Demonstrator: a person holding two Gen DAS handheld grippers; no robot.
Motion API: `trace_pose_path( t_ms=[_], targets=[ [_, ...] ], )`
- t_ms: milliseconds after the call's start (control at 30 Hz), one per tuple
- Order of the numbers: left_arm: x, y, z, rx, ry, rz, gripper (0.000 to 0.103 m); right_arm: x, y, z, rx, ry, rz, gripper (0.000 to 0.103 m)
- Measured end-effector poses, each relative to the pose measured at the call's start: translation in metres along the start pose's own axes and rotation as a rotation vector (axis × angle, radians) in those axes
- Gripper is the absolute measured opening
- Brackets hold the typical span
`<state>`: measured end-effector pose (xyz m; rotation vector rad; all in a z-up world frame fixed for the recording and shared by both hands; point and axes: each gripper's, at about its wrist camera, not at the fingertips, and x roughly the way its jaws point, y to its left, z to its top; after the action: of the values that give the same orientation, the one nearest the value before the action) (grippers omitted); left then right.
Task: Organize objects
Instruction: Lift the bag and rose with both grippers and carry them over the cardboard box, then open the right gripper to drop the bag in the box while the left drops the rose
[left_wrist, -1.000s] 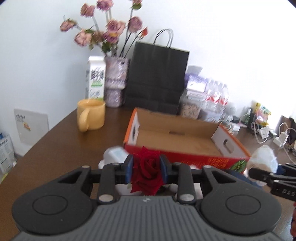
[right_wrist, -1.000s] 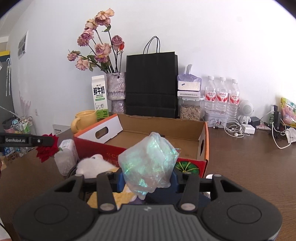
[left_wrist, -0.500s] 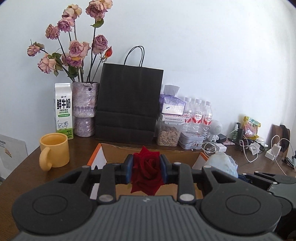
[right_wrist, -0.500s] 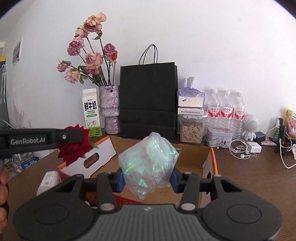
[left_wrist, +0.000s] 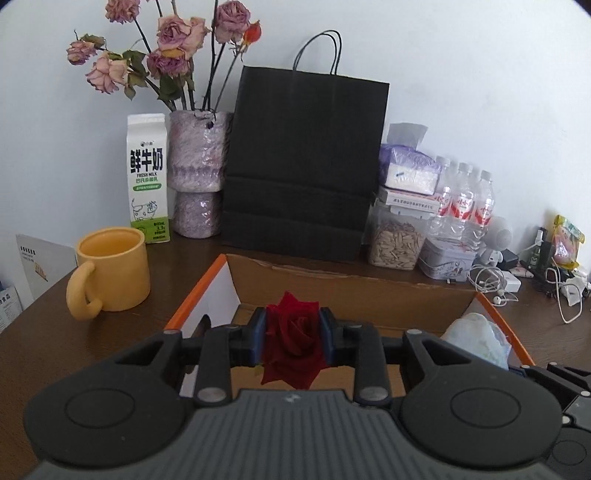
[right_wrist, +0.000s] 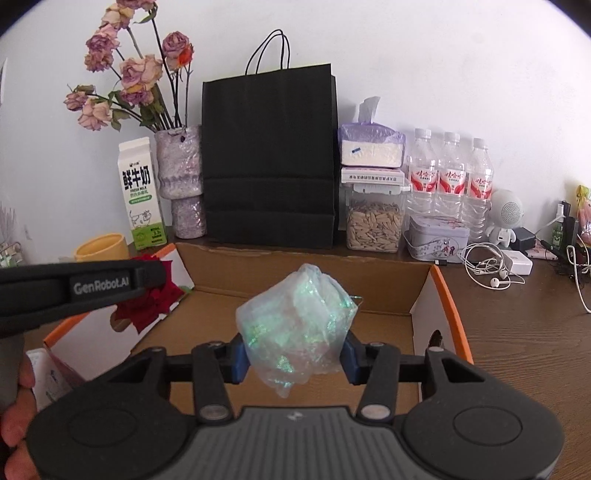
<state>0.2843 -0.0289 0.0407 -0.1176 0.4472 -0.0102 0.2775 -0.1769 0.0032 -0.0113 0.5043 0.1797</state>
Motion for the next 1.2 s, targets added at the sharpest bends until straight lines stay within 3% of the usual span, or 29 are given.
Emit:
trace_pose_path(
  t_ms=[33, 67, 100, 133, 167, 200, 567, 900, 1200],
  targets=[
    [0.0, -0.001, -0.002, 0.007, -0.001, 0.0, 0.033, 0.002, 0.001, -0.001, -0.007, 0.01, 0.002, 0.05],
    [0.0, -0.002, -0.003, 0.014, -0.004, 0.004, 0.041, 0.004, 0.002, -0.003, -0.013, 0.016, 0.001, 0.052],
    [-0.001, -0.003, -0.004, 0.023, -0.006, 0.006, 0.058, 0.004, 0.002, -0.004, -0.017, 0.017, -0.001, 0.056],
    [-0.002, -0.003, -0.005, 0.025, -0.01, 0.003, 0.069, 0.004, 0.002, -0.005, -0.016, 0.019, -0.012, 0.072],
    [-0.004, -0.003, -0.005, 0.022, -0.018, 0.0, 0.097, 0.004, 0.002, -0.005, -0.02, 0.018, -0.03, 0.09],
    [-0.006, -0.003, -0.006, 0.02, -0.031, 0.0, 0.103, 0.003, 0.002, -0.006, -0.026, 0.008, -0.046, 0.095],
    [-0.024, -0.005, -0.003, 0.027, -0.06, -0.007, 0.103, -0.018, -0.007, -0.004, 0.002, -0.057, -0.004, 0.097],
    [-0.09, 0.006, -0.008, 0.034, -0.134, -0.062, 0.103, -0.09, -0.018, -0.007, -0.023, -0.229, -0.002, 0.103],
    [-0.139, 0.021, -0.028, 0.082, -0.143, -0.064, 0.103, -0.152, -0.029, -0.04, -0.056, -0.228, 0.027, 0.103]
  ],
)
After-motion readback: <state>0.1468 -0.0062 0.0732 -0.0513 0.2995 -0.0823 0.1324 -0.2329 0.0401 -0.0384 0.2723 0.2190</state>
